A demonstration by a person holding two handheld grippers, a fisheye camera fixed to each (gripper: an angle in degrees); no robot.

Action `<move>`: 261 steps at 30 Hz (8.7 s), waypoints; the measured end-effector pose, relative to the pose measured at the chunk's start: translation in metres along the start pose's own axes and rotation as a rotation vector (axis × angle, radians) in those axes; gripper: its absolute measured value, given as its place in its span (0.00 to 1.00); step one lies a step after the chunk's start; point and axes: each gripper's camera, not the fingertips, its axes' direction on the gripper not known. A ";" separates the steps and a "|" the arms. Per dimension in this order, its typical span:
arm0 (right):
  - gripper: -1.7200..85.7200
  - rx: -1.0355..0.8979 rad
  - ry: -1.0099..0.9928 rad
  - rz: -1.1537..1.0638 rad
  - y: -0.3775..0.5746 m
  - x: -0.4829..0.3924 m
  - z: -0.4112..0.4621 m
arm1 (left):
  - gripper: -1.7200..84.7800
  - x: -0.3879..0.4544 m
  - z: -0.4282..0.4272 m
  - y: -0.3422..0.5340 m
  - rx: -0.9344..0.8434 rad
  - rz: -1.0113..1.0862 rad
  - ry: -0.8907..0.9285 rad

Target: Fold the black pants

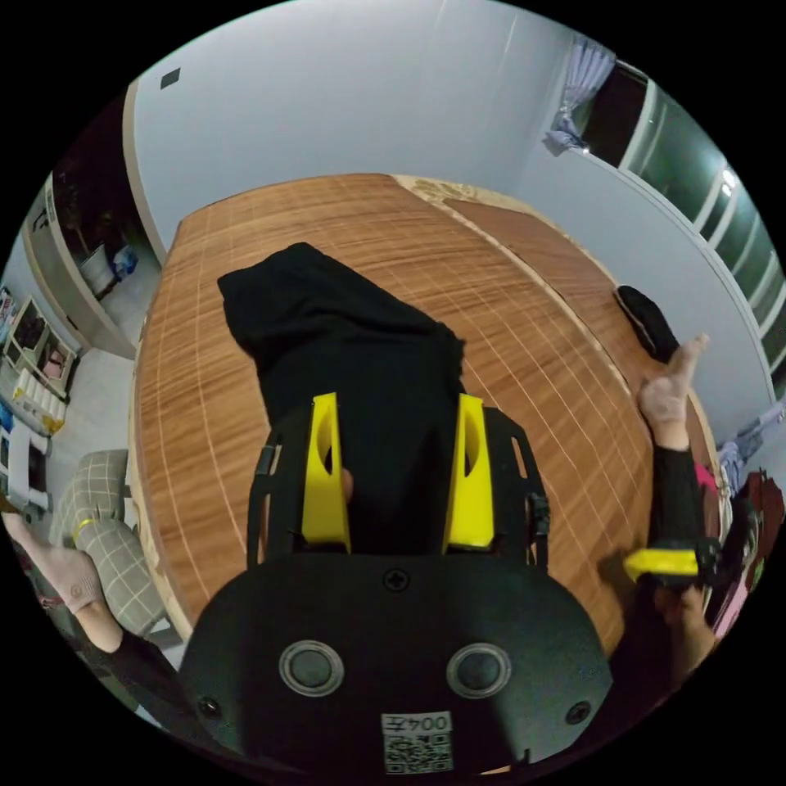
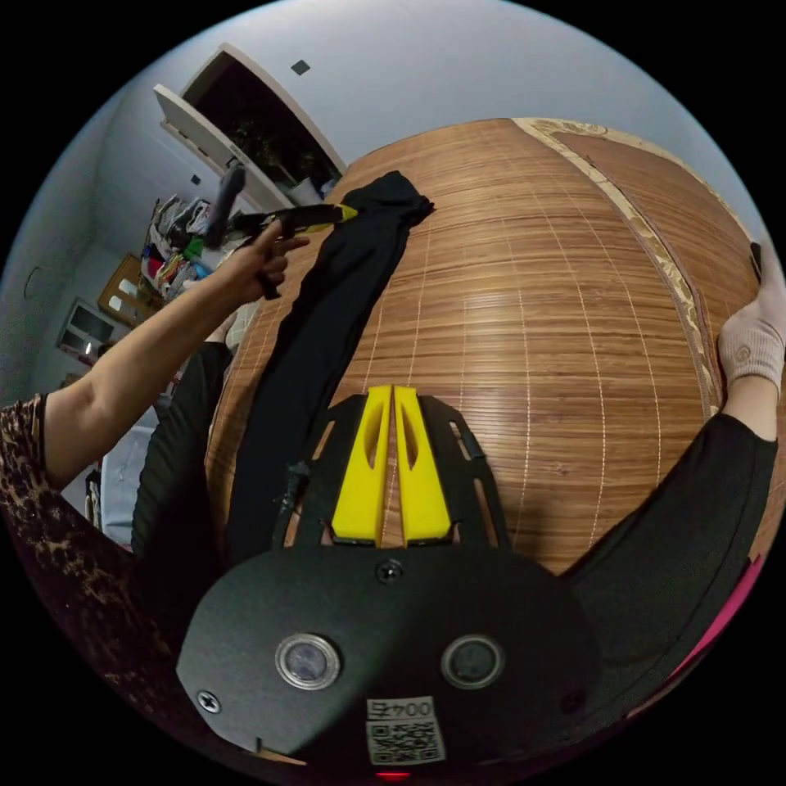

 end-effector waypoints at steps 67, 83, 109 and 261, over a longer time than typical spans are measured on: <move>0.07 -0.555 -0.526 0.076 0.153 -0.121 0.063 | 0.06 -0.023 -0.203 0.488 -0.436 -0.270 0.763; 0.06 -0.242 -0.897 -0.062 0.185 -0.177 -0.094 | 0.05 -0.014 -0.370 0.507 -0.238 -0.127 1.055; 0.06 -0.123 -0.832 -0.022 0.010 -0.171 -0.095 | 0.05 -0.118 -0.373 0.375 -0.123 -0.204 1.019; 0.08 -0.179 -0.374 0.114 0.152 -0.021 0.115 | 0.02 0.035 -0.153 0.359 -0.224 -0.119 0.456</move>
